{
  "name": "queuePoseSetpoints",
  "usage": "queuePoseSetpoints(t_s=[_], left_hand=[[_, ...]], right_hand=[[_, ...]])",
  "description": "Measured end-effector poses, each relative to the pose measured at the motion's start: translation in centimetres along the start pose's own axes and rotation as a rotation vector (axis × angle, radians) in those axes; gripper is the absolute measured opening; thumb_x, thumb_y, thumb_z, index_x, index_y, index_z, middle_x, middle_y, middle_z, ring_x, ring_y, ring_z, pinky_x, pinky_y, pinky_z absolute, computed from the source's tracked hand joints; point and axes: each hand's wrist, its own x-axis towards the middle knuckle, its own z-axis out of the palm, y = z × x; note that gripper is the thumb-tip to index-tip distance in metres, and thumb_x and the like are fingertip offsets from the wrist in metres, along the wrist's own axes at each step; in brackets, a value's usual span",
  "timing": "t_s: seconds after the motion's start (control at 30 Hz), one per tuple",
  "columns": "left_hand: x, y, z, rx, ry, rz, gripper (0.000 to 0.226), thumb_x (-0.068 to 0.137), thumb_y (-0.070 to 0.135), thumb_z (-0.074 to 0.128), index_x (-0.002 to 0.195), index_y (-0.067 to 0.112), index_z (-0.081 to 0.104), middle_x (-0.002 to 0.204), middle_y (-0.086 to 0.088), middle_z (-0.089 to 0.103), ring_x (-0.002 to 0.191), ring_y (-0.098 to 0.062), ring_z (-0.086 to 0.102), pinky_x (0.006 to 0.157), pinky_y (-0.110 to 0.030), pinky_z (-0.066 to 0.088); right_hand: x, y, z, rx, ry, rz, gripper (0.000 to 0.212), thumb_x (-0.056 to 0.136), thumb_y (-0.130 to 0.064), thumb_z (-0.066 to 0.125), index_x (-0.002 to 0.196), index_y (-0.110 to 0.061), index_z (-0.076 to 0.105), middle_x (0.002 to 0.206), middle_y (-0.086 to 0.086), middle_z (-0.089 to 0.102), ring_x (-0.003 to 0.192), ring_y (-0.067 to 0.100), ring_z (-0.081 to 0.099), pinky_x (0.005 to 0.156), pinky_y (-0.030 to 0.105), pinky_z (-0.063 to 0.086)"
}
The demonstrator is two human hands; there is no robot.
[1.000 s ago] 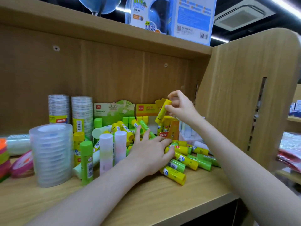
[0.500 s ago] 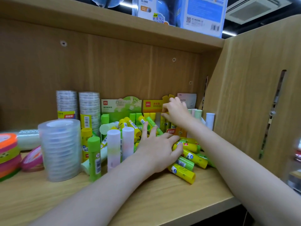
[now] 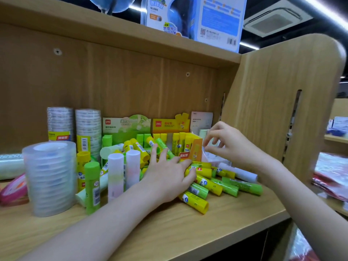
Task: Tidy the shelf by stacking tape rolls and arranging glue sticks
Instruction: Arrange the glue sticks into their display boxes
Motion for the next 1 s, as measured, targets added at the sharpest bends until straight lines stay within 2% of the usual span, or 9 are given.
queuePoseSetpoints(t_s=[0.1,0.17,0.3,0.4,0.47,0.57,0.7,0.77,1.0], left_hand=[[0.0,0.0,0.1,0.004,0.003,-0.004,0.05,0.097,0.049,0.012,0.143,0.036,0.025,0.149,0.001,0.033,0.143,-0.031,0.006,0.11,-0.054,-0.016],[0.1,0.0,0.1,0.004,0.007,-0.003,0.05,0.097,0.05,0.012,0.143,0.036,0.026,0.149,0.0,0.033,0.143,-0.031,0.006,0.11,-0.054,-0.016],[-0.1,0.1,0.1,-0.011,0.014,-0.004,0.049,0.097,0.049,0.013,0.142,0.036,0.028,0.149,-0.001,0.033,0.143,-0.032,0.006,0.109,-0.053,-0.017],[-0.1,0.1,0.0,-0.007,0.015,-0.016,0.049,0.097,0.05,0.014,0.142,0.037,0.027,0.154,-0.007,0.021,0.143,-0.033,0.001,0.109,-0.052,-0.018],[0.0,0.1,0.0,-0.004,0.009,-0.026,0.049,0.097,0.05,0.014,0.143,0.037,0.027,0.155,-0.009,0.015,0.143,-0.034,-0.002,0.109,-0.051,-0.018],[-0.1,0.1,0.1,-0.002,0.011,-0.029,0.049,0.097,0.05,0.015,0.142,0.036,0.028,0.152,-0.011,0.024,0.143,-0.034,0.0,0.109,-0.051,-0.018],[0.0,0.1,0.0,-0.006,0.005,-0.027,0.049,0.097,0.049,0.015,0.143,0.035,0.028,0.149,-0.01,0.032,0.143,-0.034,0.0,0.108,-0.051,-0.019],[0.0,0.1,0.0,-0.005,0.001,-0.025,0.049,0.097,0.049,0.015,0.142,0.035,0.028,0.149,-0.01,0.032,0.143,-0.034,0.0,0.109,-0.052,-0.018],[0.0,0.0,0.1,-0.007,-0.002,-0.022,0.053,0.096,0.052,0.011,0.143,0.035,0.028,0.148,-0.011,0.033,0.142,-0.035,0.001,0.108,-0.052,-0.018]], right_hand=[[-1.1,0.4,1.1,0.039,-0.247,0.023,0.015,0.085,-0.018,0.065,0.099,-0.024,0.065,0.091,-0.016,0.058,0.079,-0.001,0.054,0.076,0.018,0.046],[-1.4,1.3,2.2,0.132,-0.274,0.059,0.021,0.084,-0.012,0.065,0.102,-0.023,0.065,0.094,-0.011,0.064,0.081,0.001,0.056,0.077,0.017,0.048],[-0.9,2.6,1.7,0.49,0.105,0.161,0.02,0.081,-0.004,0.068,0.087,-0.023,0.064,0.083,-0.002,0.067,0.074,0.005,0.06,0.072,0.023,0.05],[0.9,2.2,0.2,0.752,0.377,0.178,0.014,0.086,-0.002,0.061,0.098,-0.01,0.061,0.085,0.004,0.065,0.067,-0.002,0.06,0.062,0.015,0.05],[2.8,1.5,0.0,0.686,0.426,0.137,0.018,0.086,-0.005,0.062,0.101,-0.011,0.056,0.084,0.002,0.065,0.068,0.0,0.06,0.064,0.017,0.05],[5.8,0.2,1.0,0.309,0.33,0.101,0.02,0.082,-0.014,0.067,0.097,-0.016,0.054,0.083,-0.002,0.061,0.073,0.01,0.057,0.068,0.016,0.044],[8.3,-0.7,3.1,-0.089,0.146,0.073,0.023,0.083,-0.022,0.066,0.103,-0.012,0.061,0.092,0.007,0.063,0.094,0.024,0.055,0.08,0.035,0.048],[8.8,-0.9,3.7,-0.168,0.105,0.08,0.024,0.086,-0.023,0.062,0.108,-0.013,0.061,0.098,0.009,0.063,0.104,0.026,0.051,0.083,0.038,0.048],[8.7,-0.7,6.2,-0.209,0.095,0.177,0.021,0.088,-0.018,0.055,0.107,-0.012,0.062,0.102,0.014,0.063,0.106,0.033,0.047,0.08,0.038,0.044]])
